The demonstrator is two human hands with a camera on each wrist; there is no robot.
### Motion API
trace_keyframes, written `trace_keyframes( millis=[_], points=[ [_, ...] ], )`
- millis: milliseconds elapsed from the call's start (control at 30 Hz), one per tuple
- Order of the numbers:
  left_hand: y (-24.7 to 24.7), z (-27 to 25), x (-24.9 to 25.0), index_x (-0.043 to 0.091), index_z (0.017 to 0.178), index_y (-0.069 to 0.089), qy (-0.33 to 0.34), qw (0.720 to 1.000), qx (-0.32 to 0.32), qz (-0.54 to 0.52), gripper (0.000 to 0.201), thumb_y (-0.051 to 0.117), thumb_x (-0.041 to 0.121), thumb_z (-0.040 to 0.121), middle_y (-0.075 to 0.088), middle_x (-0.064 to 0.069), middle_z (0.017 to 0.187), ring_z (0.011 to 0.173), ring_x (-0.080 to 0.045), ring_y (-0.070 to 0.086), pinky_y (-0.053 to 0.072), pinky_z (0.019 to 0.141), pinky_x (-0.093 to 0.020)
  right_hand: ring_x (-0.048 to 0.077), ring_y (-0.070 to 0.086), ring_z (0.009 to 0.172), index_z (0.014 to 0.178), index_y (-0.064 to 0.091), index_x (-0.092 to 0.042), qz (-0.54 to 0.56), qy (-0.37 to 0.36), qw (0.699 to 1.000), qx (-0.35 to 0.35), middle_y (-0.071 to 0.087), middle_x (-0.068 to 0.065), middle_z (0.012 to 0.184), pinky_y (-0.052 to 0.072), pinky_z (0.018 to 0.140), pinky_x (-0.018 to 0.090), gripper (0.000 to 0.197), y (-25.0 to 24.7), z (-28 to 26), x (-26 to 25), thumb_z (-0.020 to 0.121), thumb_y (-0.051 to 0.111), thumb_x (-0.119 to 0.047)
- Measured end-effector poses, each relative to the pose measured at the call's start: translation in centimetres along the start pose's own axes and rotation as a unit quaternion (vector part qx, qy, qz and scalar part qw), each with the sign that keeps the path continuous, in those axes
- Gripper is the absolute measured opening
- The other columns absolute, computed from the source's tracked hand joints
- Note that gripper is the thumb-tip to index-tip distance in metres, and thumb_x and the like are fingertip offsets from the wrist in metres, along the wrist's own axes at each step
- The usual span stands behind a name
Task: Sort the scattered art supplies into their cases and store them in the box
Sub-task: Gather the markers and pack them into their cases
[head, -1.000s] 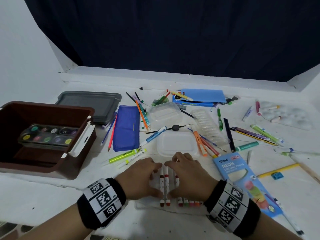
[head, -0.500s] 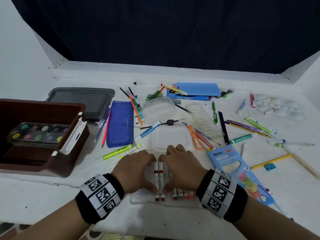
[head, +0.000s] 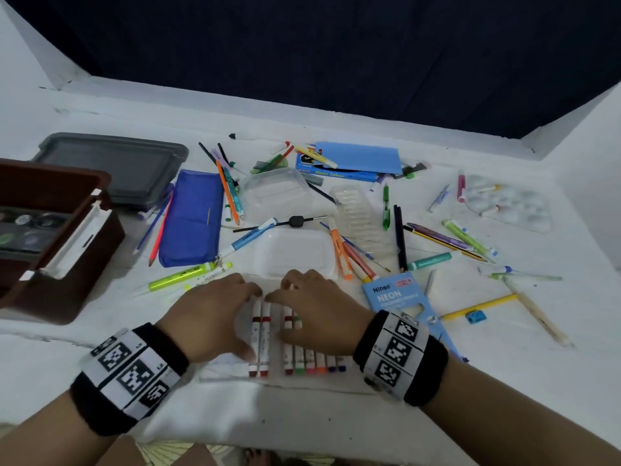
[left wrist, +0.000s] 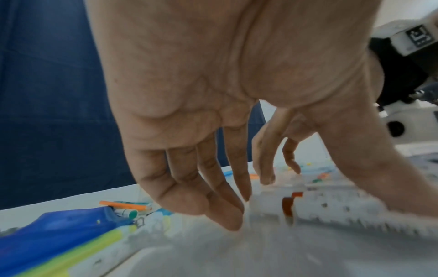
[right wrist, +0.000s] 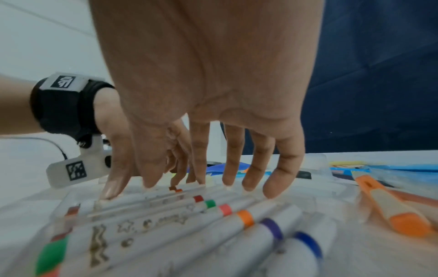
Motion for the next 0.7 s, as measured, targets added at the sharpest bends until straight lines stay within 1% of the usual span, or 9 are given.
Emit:
trace_keyframes(
  millis=[100,167,233,300,367,467,533,600,700],
  points=[
    [-0.3,-0.6,2.0,0.041,0.122,0.046,0.033,0.997,0.046,-0.050,0.065,0.075,0.050,0.065,0.048,0.015,0.100,0.095,-0.011,0.055,0.047,0.079,-0.031,0.019,0.054,0.106,0.128,0.056,-0.026,0.106,-0.022,0.990,0.088,0.050,-0.001,0.119,0.048,0.089,0.046,0.040,-1.8,-1.9,1.4,0.090,0.063,-0.038],
    [-1.1,-1.0,4.0,0.043,0.109,0.045,0.029,0.993,0.088,-0.073,0.043,0.072,0.048,0.076,0.050,0.013,0.084,0.080,-0.007,0.054,0.045,0.069,-0.026,0.012,0.055,0.093,0.112,0.058,-0.024,0.145,-0.032,0.975,0.168,0.054,-0.005,0.103,0.049,0.083,0.041,0.024,-3.4,-3.8,2.8,0.090,0.063,-0.032],
    [-2.1,-0.9,6.4,0.039,0.093,0.048,0.023,0.983,0.132,-0.126,0.025,0.066,0.055,0.085,0.052,0.005,0.066,0.065,-0.012,0.051,0.039,0.057,-0.022,0.009,0.055,0.082,0.100,0.058,-0.024,0.185,-0.025,0.955,0.232,0.057,-0.007,0.088,0.050,0.076,0.036,0.012,-5.1,-6.0,5.0,0.090,0.064,-0.024],
    [-2.9,-0.7,9.0,0.031,0.083,0.053,0.030,0.964,0.172,-0.199,0.028,0.055,0.058,0.090,0.050,-0.003,0.058,0.056,-0.016,0.046,0.035,0.054,-0.023,0.010,0.059,0.077,0.096,0.059,-0.022,0.213,-0.009,0.941,0.262,0.060,-0.006,0.083,0.051,0.072,0.032,0.010,-6.3,-8.3,7.4,0.089,0.065,-0.018],
    [-2.9,-0.1,11.4,0.026,0.080,0.056,0.039,0.951,0.196,-0.235,0.033,0.050,0.055,0.092,0.047,-0.006,0.057,0.053,-0.017,0.042,0.035,0.054,-0.025,0.010,0.061,0.074,0.095,0.060,-0.020,0.212,0.008,0.941,0.264,0.063,-0.005,0.081,0.050,0.069,0.025,0.010,-7.2,-10.5,10.1,0.089,0.066,-0.016],
    [-2.1,1.2,14.7,0.022,0.082,0.059,0.049,0.943,0.216,-0.249,0.034,0.049,0.053,0.094,0.045,-0.006,0.058,0.052,-0.010,0.038,0.036,0.056,-0.026,0.009,0.062,0.073,0.094,0.061,-0.020,0.194,0.040,0.941,0.273,0.063,-0.007,0.079,0.047,0.065,0.019,0.009,-8.1,-13.8,14.9,0.089,0.067,-0.015],
    [-1.3,2.3,16.7,0.024,0.085,0.060,0.060,0.937,0.220,-0.264,0.038,0.047,0.058,0.096,0.045,-0.006,0.058,0.052,-0.008,0.037,0.038,0.056,-0.028,0.010,0.062,0.070,0.091,0.062,-0.019,0.180,0.064,0.934,0.302,0.062,-0.008,0.075,0.046,0.064,0.018,0.009,-8.7,-15.9,18.4,0.087,0.068,-0.013],
    [-0.7,3.5,18.4,0.026,0.090,0.061,0.068,0.936,0.213,-0.270,0.045,0.044,0.068,0.091,0.048,-0.004,0.058,0.053,-0.012,0.042,0.040,0.058,-0.032,0.011,0.061,0.066,0.090,0.064,-0.019,0.170,0.101,0.928,0.316,0.061,-0.009,0.071,0.046,0.063,0.019,0.009,-9.1,-17.5,22.0,0.086,0.070,-0.014],
    [-0.2,5.5,20.5,0.029,0.095,0.062,0.072,0.939,0.203,-0.269,0.048,0.043,0.072,0.086,0.060,0.003,0.070,0.065,-0.015,0.056,0.045,0.064,-0.031,0.011,0.059,0.066,0.092,0.064,-0.021,0.132,0.161,0.934,0.290,0.062,-0.010,0.072,0.049,0.068,0.027,0.009,-9.7,-18.5,27.7,0.085,0.068,-0.017]
  ],
)
Point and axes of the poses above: each hand's wrist, its own z-axis towards the middle knuckle, its own y-axis out of the palm, x = y × z, the point moved 5 cm from there along z, towards the middle knuckle
